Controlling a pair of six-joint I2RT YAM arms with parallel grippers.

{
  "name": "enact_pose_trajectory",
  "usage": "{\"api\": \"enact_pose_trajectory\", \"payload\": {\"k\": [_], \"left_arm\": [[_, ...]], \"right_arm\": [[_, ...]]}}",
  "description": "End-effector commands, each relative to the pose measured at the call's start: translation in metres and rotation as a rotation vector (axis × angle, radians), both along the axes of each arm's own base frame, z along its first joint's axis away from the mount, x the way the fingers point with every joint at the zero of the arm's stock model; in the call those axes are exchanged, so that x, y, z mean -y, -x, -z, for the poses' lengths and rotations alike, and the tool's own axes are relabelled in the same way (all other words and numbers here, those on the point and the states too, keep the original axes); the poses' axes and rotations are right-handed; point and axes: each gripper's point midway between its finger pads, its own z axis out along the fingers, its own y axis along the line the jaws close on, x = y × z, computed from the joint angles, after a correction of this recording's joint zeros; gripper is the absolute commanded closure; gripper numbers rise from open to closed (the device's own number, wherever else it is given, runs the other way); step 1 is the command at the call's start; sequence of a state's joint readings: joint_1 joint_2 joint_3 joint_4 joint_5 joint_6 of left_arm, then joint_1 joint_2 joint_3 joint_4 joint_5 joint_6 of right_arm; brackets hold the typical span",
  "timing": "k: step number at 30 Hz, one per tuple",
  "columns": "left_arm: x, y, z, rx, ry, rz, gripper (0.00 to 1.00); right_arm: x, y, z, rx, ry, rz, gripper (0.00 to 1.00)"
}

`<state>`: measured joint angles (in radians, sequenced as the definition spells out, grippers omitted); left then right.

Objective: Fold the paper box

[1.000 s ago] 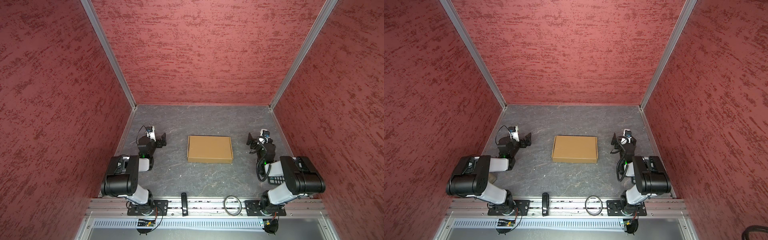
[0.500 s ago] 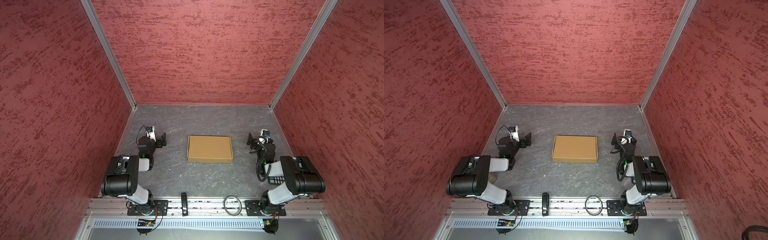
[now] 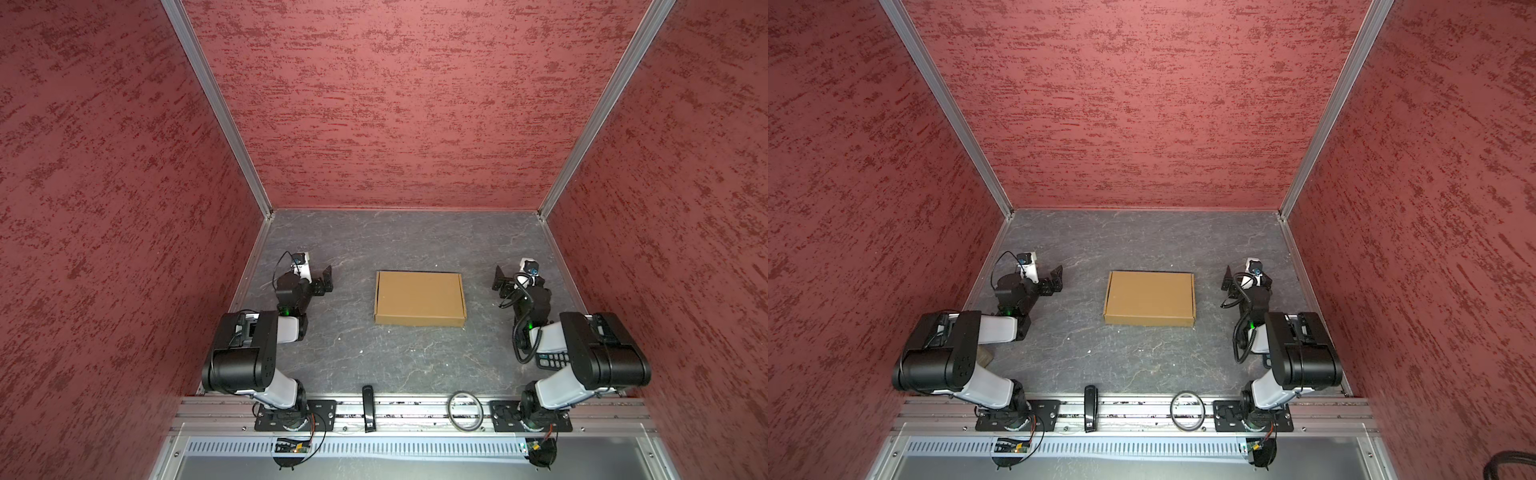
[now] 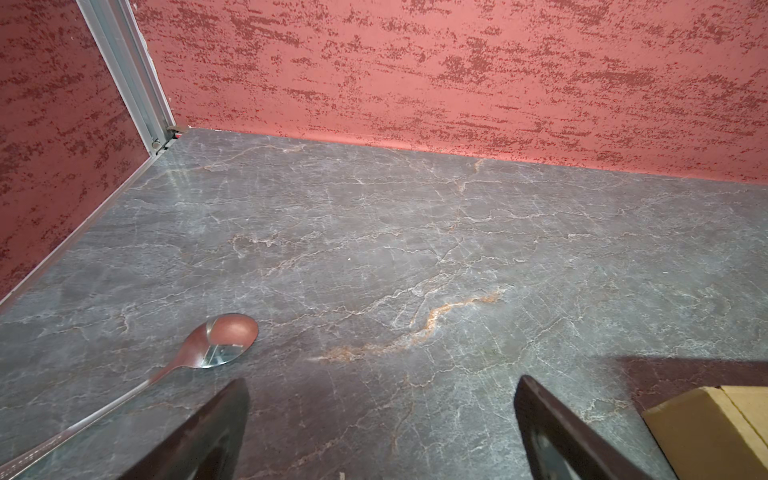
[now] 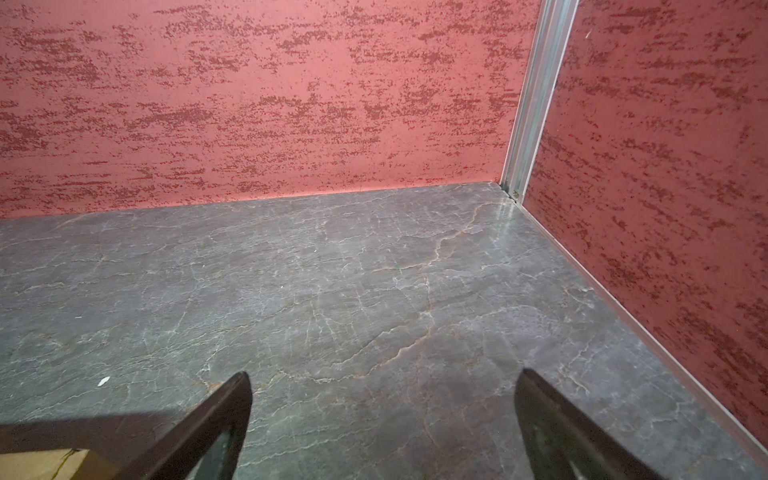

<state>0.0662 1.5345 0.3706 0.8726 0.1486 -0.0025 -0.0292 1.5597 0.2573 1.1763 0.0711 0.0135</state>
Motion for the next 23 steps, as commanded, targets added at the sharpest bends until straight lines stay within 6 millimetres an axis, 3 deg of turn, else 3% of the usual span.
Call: {"api": "enact_pose_trajectory", "payload": {"k": [1,23], "left_arm": [[0.0006,-0.0043,-0.0073,0.024,-0.012,0.0,0.0],[0.0018,-0.0044,-0.0071,0.024,-0.028,-0.009,0.0]], "right_arm": [[-0.0012,-0.0032,-0.0089,0.025,0.008,-0.013,0.01],[-0.0012,-0.0032,-0.0092,0.025,0.008,-0.012,0.01]]}}
